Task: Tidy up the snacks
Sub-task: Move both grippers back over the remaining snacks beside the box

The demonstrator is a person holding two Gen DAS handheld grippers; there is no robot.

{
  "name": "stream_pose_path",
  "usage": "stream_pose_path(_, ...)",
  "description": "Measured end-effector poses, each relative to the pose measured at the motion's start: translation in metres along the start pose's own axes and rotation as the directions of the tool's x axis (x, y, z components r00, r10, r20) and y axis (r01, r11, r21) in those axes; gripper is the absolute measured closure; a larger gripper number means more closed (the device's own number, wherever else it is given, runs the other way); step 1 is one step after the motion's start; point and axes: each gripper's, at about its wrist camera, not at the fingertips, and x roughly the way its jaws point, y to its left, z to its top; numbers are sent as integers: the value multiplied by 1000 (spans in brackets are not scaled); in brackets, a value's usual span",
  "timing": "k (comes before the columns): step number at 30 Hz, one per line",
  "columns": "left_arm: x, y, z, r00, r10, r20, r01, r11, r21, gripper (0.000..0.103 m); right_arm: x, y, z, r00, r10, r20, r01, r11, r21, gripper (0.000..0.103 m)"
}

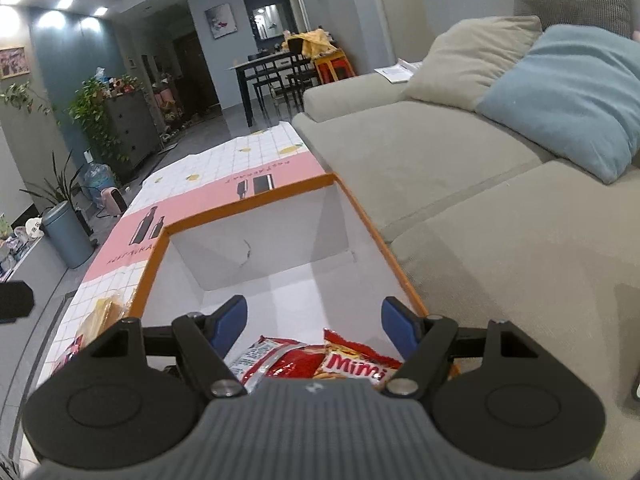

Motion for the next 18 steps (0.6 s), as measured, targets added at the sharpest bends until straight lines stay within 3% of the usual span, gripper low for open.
stream_pose_path(5,-6,17,-6,998,59,-2,-59,998,2,15,-18,14,1,992,36,118,-30,998,-47,30)
stream_pose_path(9,-3,38,-13,995,87,-40,-88,996,-23,15,-29,31,-2,982,88,166,-69,991,-118,30)
stream_pose_path(15,3,67,-18,989,134,-57,-139,986,-97,17,-23,53,-18,974,180,134,-151,967,-204,30)
stream_pose_path(18,5,69,-20,980,190,-52,-193,980,-53,17,-19,61,-24,974,195,119,-168,964,-208,30)
